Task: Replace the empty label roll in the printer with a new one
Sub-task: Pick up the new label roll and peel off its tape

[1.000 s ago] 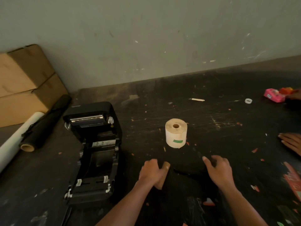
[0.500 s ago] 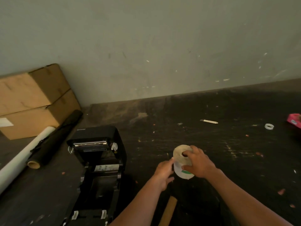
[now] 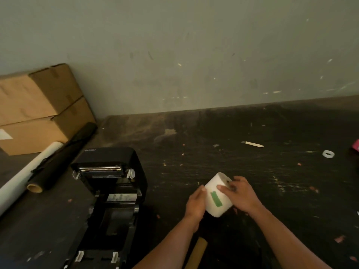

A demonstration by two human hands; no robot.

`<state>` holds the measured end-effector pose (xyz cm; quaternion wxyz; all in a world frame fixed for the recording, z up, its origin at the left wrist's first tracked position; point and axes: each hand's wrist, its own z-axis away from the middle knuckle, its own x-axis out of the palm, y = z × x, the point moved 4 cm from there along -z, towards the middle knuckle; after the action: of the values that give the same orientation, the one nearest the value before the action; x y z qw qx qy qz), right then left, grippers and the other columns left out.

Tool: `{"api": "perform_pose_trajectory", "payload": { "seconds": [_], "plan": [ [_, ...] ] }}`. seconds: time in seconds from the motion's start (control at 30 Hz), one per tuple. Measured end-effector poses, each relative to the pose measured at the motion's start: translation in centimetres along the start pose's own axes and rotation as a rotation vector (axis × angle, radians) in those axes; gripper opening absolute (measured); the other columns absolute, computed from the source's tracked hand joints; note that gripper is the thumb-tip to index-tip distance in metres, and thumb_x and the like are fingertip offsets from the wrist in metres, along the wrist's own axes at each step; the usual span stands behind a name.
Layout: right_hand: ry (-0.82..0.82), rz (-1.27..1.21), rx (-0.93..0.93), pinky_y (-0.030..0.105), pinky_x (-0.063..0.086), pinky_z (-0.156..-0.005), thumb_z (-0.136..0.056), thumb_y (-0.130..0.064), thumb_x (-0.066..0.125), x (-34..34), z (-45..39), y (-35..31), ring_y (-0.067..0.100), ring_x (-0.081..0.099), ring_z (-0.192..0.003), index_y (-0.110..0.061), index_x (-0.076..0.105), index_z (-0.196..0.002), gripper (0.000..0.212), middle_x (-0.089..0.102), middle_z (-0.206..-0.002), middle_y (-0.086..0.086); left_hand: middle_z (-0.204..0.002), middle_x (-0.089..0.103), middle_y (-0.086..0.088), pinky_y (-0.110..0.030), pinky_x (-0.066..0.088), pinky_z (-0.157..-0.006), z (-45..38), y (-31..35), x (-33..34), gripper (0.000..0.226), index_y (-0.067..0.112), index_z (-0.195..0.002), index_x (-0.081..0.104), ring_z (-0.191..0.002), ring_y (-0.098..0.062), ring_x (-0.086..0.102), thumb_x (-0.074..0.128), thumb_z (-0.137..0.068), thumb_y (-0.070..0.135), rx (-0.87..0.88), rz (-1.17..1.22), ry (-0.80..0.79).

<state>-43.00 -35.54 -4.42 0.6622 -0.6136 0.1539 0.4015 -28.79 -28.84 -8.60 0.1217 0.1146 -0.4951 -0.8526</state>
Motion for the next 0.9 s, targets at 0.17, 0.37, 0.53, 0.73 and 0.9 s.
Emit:
{"api": "perform_pose_trajectory", "payload": {
  "seconds": [0.17, 0.37, 0.53, 0.73, 0.9],
  "plan": [
    [-0.072, -0.639, 0.290, 0.047, 0.051, -0.091, -0.083, -0.041, 0.065, -0.6, 1.4, -0.1, 0.021, 0.061, -0.094, -0.012, 0.058, -0.118, 0.045, 0.063, -0.104, 0.006, -0.115, 0.068, -0.003, -0.041, 0.055, -0.094, 1.0, 0.9, -2.6, 0.033, 0.020, -0.119, 0.062, -0.104, -0.016, 0.067, 0.062, -0.091, 0.038, 0.122, 0.142, -0.006],
    [-0.104, -0.980, 0.432, 0.053, 0.051, -0.090, -0.084, -0.035, 0.066, -1.0, 3.3, -1.5, 0.029, 0.059, -0.093, -0.015, 0.052, -0.117, 0.040, 0.059, -0.103, 0.012, -0.123, 0.055, 0.012, -0.020, 0.049, -0.086, 3.6, 1.6, -3.4, 0.052, 0.030, -0.126, 0.054, -0.113, -0.006, 0.055, 0.074, -0.080, 0.041, 0.349, -0.059, -0.017],
    [-0.127, -1.140, 0.497, 0.056, 0.054, -0.084, -0.082, -0.034, 0.068, 0.8, 5.0, -1.7, 0.036, 0.058, -0.102, -0.017, 0.054, -0.116, 0.041, 0.058, -0.112, 0.017, -0.118, 0.047, 0.012, -0.012, 0.047, -0.076, 4.8, 2.9, -4.0, 0.034, 0.034, -0.105, 0.057, -0.104, -0.002, 0.053, 0.078, -0.078, 0.034, 0.502, -0.188, 0.080],
    [-0.192, -1.277, 0.529, 0.056, 0.055, -0.079, -0.081, -0.034, 0.069, 2.6, 6.0, -1.8, 0.040, 0.058, -0.105, -0.018, 0.055, -0.120, 0.044, 0.057, -0.117, 0.020, -0.141, 0.025, 0.015, -0.011, 0.044, -0.078, 4.8, 2.6, -5.0, 0.043, 0.020, -0.120, 0.062, -0.112, 0.002, 0.043, 0.074, -0.081, 0.035, 0.459, -0.082, 0.032],
    [-0.239, -1.450, 0.557, 0.060, 0.054, -0.079, -0.081, -0.037, 0.067, 4.6, 6.8, -2.5, 0.043, 0.058, -0.107, -0.022, 0.050, -0.127, 0.051, 0.057, -0.121, 0.022, -0.130, 0.057, 0.000, -0.028, 0.056, -0.081, 5.1, 2.9, -5.2, 0.042, 0.025, -0.113, 0.062, -0.110, -0.015, 0.061, 0.080, -0.075, 0.033, 0.459, 0.146, 0.070]
  ]
}}
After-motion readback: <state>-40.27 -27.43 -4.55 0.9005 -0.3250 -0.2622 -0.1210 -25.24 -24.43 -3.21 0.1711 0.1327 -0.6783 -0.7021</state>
